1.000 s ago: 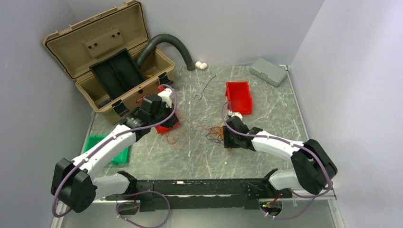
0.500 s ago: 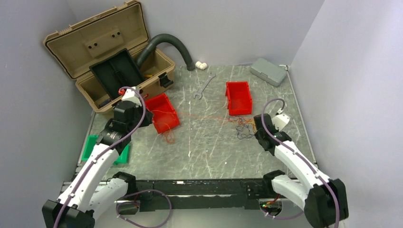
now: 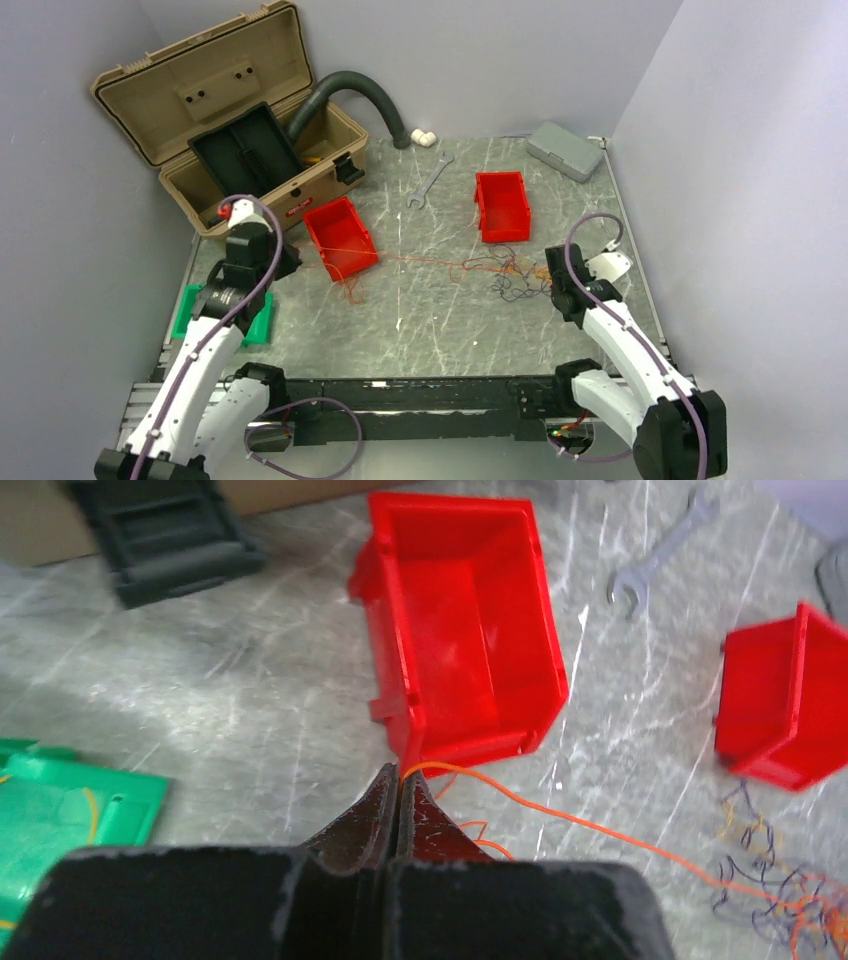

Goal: Untangle the cables
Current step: Untie the cable.

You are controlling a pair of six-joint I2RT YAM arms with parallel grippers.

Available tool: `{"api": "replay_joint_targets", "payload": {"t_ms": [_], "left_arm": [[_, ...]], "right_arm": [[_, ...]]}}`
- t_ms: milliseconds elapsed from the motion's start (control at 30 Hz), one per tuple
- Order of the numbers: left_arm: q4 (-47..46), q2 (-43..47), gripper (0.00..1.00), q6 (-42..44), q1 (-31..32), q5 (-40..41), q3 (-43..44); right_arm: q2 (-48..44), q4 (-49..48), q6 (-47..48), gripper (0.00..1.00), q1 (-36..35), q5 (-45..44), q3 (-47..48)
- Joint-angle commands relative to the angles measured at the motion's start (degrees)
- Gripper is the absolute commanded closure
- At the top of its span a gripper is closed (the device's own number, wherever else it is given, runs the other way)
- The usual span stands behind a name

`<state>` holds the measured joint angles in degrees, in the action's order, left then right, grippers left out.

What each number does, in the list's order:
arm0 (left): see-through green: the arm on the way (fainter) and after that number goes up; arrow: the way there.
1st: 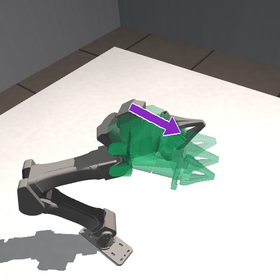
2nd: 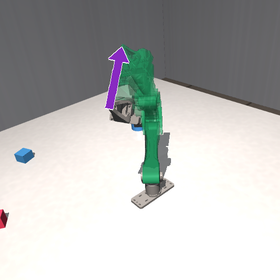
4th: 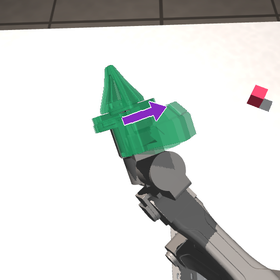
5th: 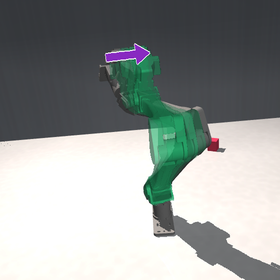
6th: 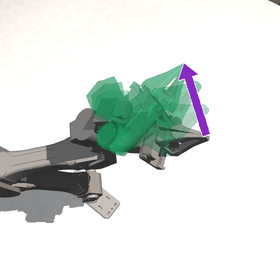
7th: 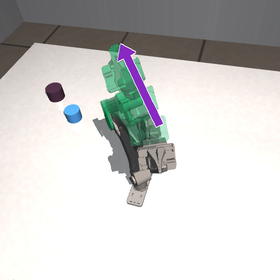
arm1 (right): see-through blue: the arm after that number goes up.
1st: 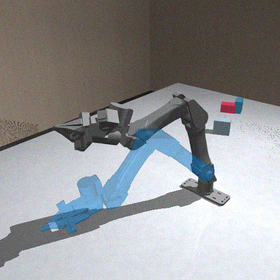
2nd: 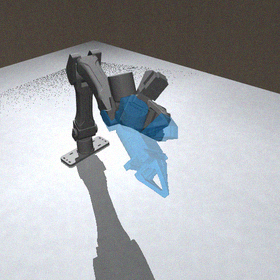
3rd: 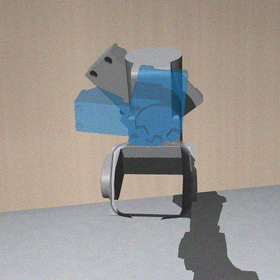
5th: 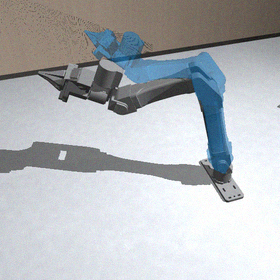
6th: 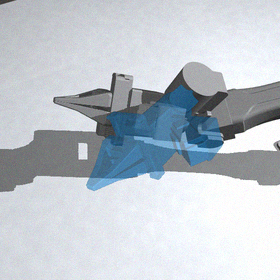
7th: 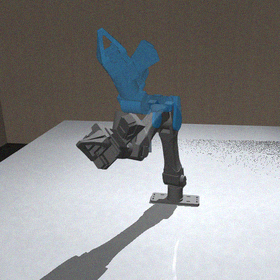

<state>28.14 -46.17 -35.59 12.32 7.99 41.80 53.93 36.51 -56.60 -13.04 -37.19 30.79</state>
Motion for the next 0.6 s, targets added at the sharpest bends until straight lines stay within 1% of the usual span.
{"api": "replay_joint_targets", "payload": {"t_ms": [0,100,167,200,267,333,400,433,467,500,533,567], "left_arm": [[2.23,2.46,1.00,-4.57,-3.42,5.02,-1.26],[2.56,0.14,1.00,-5.19,-3.52,3.23,-1.75],[2.76,-0.84,1.00,-6.41,-3.53,3.28,-2.17],[3.19,-1.00,1.00,-7.33,-3.64,4.33,-2.32],[3.61,-0.77,1.00,-7.60,-4.73,4.79,-2.49],[1.85,-0.41,1.00,-5.89,-5.45,3.16,-2.73],[-0.76,-1.55,1.00,-2.72,-5.46,-1.10,-2.56],[-0.72,-2.60,1.00,-1.89,-5.46,-3.05,-1.90],[-0.12,-3.66,1.00,-0.88,-5.46,-4.32,-1.09],[0.48,-4.55,1.00,-0.04,-5.38,-5.34,-0.41],[0.99,-4.91,1.00,0.25,-5.25,-5.71,-0.18],[1.23,-4.74,1.00,0.30,-5.02,-5.56,-0.48]], "right_arm": [[-4.80,0.94,-3.00,0.82,2.21,-4.23,0.29],[-5.96,-0.05,-1.31,0.87,2.38,-5.14,0.25],[-5.51,1.65,-2.43,0.99,2.61,-6.62,1.13],[-5.31,3.11,-3.59,1.00,2.86,-7.76,1.72],[-5.44,3.95,-3.19,1.00,3.55,-9.30,2.54],[-5.72,3.39,-2.13,1.00,3.73,-9.15,2.96],[-5.79,0.41,1.95,0.95,3.77,-6.01,2.68],[-5.51,-0.26,2.99,0.81,3.73,-4.82,2.72],[-5.28,-1.48,5.24,0.59,3.66,-2.87,2.68],[-5.15,-2.84,7.38,0.34,3.63,-0.50,2.64],[-5.17,-3.88,8.94,0.17,3.70,1.56,2.50],[-5.35,-4.95,10.08,0.05,3.65,3.58,2.35]]}}
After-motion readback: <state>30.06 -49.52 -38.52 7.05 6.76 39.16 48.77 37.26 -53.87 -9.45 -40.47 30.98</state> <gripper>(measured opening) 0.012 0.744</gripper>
